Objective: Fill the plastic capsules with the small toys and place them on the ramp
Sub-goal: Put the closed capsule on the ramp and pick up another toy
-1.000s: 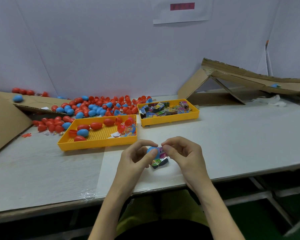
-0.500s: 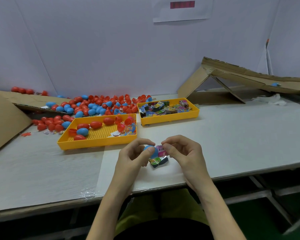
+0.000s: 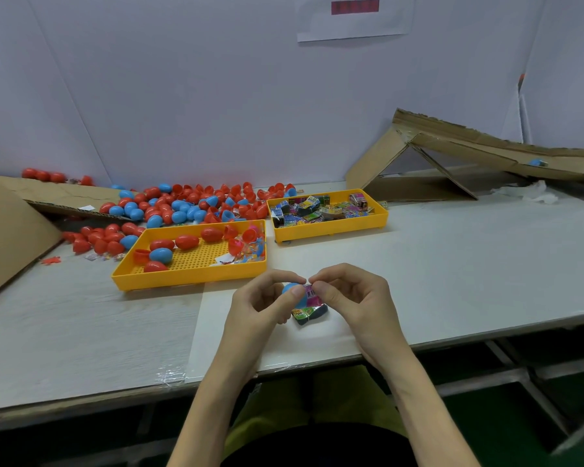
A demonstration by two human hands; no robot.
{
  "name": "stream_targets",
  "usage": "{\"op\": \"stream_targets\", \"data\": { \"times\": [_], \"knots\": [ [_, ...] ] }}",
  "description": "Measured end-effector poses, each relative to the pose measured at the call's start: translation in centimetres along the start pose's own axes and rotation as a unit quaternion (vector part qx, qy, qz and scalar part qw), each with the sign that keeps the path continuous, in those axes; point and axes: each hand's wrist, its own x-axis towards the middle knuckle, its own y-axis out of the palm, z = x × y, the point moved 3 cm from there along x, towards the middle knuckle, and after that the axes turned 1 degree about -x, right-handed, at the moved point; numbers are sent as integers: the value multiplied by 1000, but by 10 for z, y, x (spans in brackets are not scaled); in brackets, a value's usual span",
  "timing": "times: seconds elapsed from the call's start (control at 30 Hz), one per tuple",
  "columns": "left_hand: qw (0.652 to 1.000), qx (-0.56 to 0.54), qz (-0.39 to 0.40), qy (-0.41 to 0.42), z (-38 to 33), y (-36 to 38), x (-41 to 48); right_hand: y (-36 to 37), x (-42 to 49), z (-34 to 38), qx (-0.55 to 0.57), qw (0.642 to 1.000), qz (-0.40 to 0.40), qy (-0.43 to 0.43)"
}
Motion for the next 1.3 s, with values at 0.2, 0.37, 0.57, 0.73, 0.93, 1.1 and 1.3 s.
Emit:
{"op": "stream_targets", "data": {
  "times": [0.2,0.37,0.57,0.73,0.93,1.1,1.3],
  "knots": [
    [1000,-3,-5,13,-1,1,0,-1,0,0,-26,1000,-7,-6],
    [999,-16,-20,20,-4,3,-1,-2,-2,2,-65,995,-59,-36],
    [998,-39,-47,19,-6,1,-3,1,-7,4,-97,989,-96,-59],
    [997,-42,-54,21,-7,1,-3,7,-9,5,-155,980,-79,-99],
    [999,-23,-42,21,-7,3,-3,3,-3,2,-109,990,-88,-17],
    [999,0,-36,26,-8,4,-4,-1,0,-1,-55,997,-61,-10],
    [999,14,-23,31,-10,6,-4,-2,-1,1,-37,998,-55,-21]
  ]
}}
